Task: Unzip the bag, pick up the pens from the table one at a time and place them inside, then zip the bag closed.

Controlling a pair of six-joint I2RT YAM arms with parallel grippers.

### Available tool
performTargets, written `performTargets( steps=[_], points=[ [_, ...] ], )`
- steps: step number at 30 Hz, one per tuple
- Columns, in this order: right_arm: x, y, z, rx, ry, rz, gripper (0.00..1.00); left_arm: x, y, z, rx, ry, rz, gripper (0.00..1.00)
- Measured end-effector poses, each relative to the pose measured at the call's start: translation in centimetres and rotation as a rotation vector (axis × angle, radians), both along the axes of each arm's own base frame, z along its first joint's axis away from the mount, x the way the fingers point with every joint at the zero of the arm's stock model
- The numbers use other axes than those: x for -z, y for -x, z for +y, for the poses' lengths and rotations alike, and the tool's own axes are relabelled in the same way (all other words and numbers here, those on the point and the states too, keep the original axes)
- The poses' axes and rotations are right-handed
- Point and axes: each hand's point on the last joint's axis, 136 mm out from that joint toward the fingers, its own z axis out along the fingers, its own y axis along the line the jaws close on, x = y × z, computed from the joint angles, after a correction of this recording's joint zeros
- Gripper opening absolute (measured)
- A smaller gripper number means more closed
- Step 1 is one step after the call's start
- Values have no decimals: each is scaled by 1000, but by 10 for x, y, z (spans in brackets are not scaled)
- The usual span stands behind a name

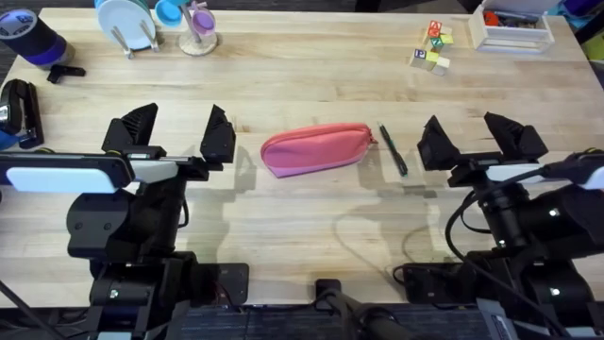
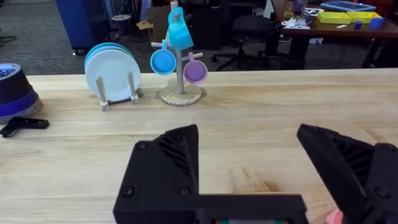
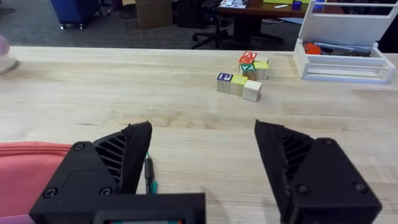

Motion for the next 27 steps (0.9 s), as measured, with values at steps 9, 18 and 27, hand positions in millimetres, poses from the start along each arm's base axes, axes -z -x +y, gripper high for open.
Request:
performTargets(
  steps=[9, 18, 27],
  points=[
    [4, 1, 0, 0, 0, 21, 997, 0, 0, 0, 0, -3, 0, 995],
    [1, 0, -1, 8, 0, 9, 997, -3, 0, 0, 0, -3, -12, 995],
    [-17, 7, -10, 58, -14, 68, 996, -20, 5, 0, 0, -3, -7, 993]
  ],
)
